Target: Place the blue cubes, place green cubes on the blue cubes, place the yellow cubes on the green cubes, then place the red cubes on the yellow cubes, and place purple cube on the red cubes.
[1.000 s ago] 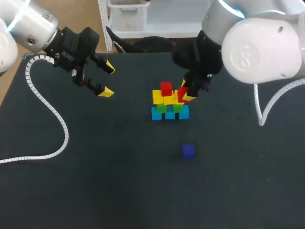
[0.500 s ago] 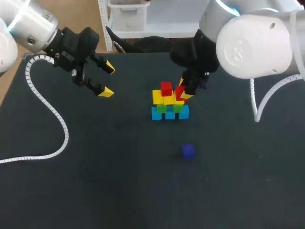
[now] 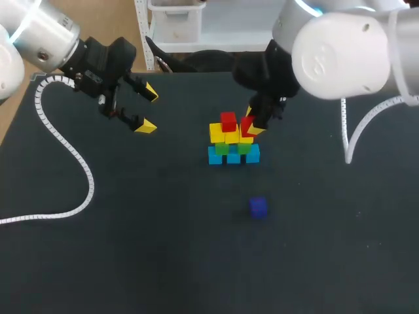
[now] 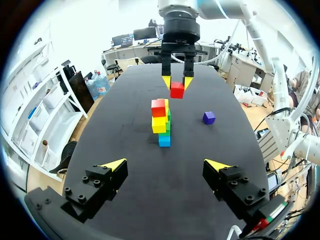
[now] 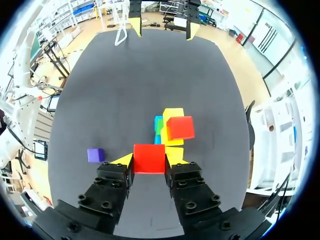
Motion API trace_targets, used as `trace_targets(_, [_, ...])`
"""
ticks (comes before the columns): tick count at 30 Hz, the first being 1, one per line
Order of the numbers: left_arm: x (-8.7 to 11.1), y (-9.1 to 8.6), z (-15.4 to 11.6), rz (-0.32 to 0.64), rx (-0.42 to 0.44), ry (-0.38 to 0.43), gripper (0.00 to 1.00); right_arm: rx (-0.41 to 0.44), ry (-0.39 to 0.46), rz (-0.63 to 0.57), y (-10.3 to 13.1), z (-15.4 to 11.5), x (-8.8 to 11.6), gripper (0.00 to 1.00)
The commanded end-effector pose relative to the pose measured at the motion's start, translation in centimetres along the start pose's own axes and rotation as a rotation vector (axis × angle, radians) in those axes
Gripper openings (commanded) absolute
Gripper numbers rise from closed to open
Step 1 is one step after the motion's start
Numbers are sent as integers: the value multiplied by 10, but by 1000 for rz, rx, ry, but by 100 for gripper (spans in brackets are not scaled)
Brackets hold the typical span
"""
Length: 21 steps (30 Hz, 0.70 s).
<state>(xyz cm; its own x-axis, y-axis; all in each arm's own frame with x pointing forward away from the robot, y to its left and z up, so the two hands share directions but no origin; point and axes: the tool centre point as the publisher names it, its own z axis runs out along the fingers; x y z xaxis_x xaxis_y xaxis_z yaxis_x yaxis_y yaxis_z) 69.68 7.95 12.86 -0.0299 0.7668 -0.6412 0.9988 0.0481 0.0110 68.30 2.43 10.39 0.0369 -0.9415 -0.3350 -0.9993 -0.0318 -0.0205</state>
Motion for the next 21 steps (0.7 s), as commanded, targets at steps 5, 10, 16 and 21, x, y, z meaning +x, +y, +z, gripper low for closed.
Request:
trace_targets(5, [1, 1, 0, 3, 2, -2, 100, -4, -4, 2, -10, -1, -1, 0])
trace_targets(10, [1, 1, 0, 3, 2, -2, 100, -4, -8, -2, -11, -2, -5, 0])
trace_targets(16, [1, 1, 0, 3, 2, -2, 100, -17, -15, 11, -12, 3, -4, 0])
trace_targets(21, [1, 1, 0, 3, 2, -2, 100, -17, -14, 13, -16, 3, -4, 0])
